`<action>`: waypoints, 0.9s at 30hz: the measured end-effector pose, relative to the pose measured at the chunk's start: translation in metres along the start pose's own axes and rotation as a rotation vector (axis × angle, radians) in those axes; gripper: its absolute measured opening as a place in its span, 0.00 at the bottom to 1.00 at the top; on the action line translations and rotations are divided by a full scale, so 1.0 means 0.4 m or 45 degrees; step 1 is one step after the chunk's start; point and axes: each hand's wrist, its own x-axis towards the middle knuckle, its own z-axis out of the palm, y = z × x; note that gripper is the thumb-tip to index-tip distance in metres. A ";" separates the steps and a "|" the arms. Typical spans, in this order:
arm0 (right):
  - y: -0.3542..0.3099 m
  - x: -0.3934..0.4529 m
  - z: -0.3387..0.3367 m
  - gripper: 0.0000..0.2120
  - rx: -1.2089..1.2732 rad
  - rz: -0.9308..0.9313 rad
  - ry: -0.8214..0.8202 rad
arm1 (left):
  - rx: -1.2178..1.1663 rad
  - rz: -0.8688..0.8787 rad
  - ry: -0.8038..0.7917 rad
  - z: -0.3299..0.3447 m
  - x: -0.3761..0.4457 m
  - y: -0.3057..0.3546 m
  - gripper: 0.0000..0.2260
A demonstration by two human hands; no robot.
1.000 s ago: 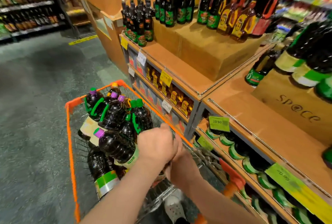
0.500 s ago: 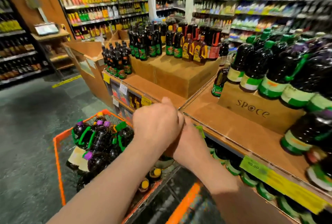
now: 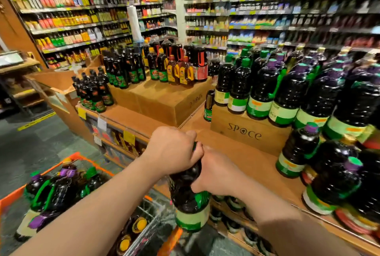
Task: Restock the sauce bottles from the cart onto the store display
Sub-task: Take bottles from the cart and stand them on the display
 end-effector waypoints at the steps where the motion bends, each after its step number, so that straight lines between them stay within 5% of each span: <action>1: 0.043 0.001 -0.026 0.30 -0.003 0.015 -0.005 | -0.013 0.008 0.026 0.013 0.045 0.027 0.16; 10: 0.495 0.029 -0.235 0.41 -0.135 0.041 0.056 | -0.138 -0.043 -0.060 0.171 0.403 0.315 0.15; 18: 0.833 0.021 -0.290 0.36 -0.049 0.240 -0.054 | -0.192 0.017 -0.235 0.360 0.591 0.558 0.15; 27: 0.990 0.007 -0.278 0.42 -0.409 0.341 -0.185 | -0.328 0.031 -0.520 0.477 0.665 0.690 0.15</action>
